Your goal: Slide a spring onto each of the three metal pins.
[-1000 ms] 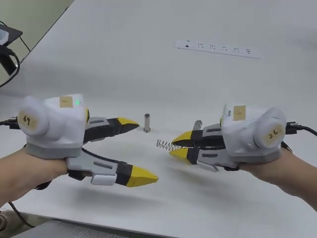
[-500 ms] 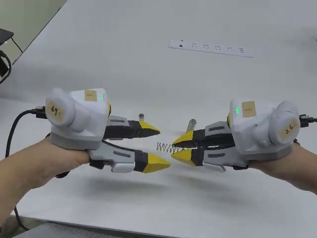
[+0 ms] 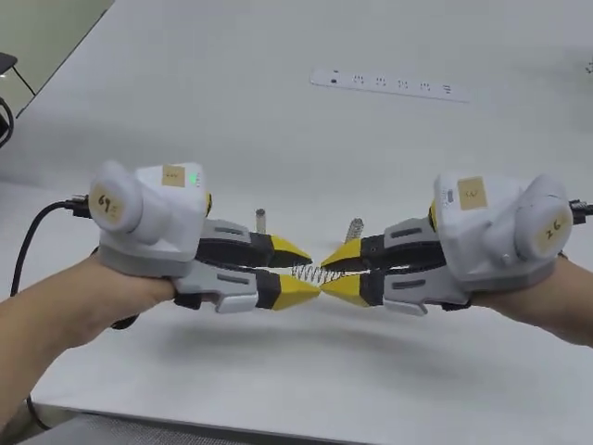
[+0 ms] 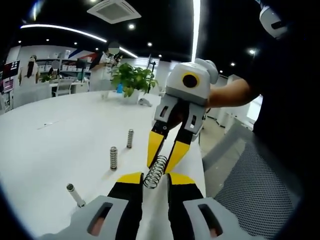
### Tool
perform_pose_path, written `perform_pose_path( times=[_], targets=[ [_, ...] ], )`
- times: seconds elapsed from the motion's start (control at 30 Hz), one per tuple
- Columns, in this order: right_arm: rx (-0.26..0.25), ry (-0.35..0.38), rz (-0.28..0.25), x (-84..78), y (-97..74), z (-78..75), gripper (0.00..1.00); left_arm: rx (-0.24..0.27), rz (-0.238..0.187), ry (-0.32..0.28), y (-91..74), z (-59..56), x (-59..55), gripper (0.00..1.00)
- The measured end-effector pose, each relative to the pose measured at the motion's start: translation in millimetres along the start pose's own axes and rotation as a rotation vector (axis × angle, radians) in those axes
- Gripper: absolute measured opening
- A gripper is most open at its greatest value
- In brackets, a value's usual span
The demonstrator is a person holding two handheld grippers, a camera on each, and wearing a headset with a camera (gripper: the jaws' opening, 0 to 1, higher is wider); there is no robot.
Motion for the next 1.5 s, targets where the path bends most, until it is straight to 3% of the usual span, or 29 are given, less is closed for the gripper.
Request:
perform_pose_path(
  times=[0.13,0.8,0.9,0.97,1.5],
  targets=[
    [0.009,0.001,-0.002,-0.1,-1.5,1.0,0.08,0.004,-0.008,0.004,0.3,0.7,2.0,0.06],
    [0.015,0.026,-0.01,1.8,-3.1,2.8,0.08,-0.022,-0.003,0.033,-0.7,-5.6,3.2,0.04],
    [-0.011,0.016,0.017,-3.1,-4.5,0.1,0.1,-0.039,0.0,0.027,-0.1,-8.4,3.0,0.02],
    [0.0,0.037,-0.002,-2.1,-5.5,1.8,0.1,-0.035,-0.003,0.023,0.0,-8.2,3.0,0.02],
    [-0.003,0.073,-0.005,-2.3,-5.4,4.0,0.11,-0.041,0.009,0.028,-0.8,-9.9,1.8,0.02]
  ],
)
Point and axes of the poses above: the centre of the closed fingertips' face, and the gripper's own axes: y roughly forward along the fingers, z roughly to its left, x roughly out of its top, the point moved 4 cm from there along -y, roughly backward along the fingers, and after that the axes turned 15 degrees about -y, right-handed, at the moved point
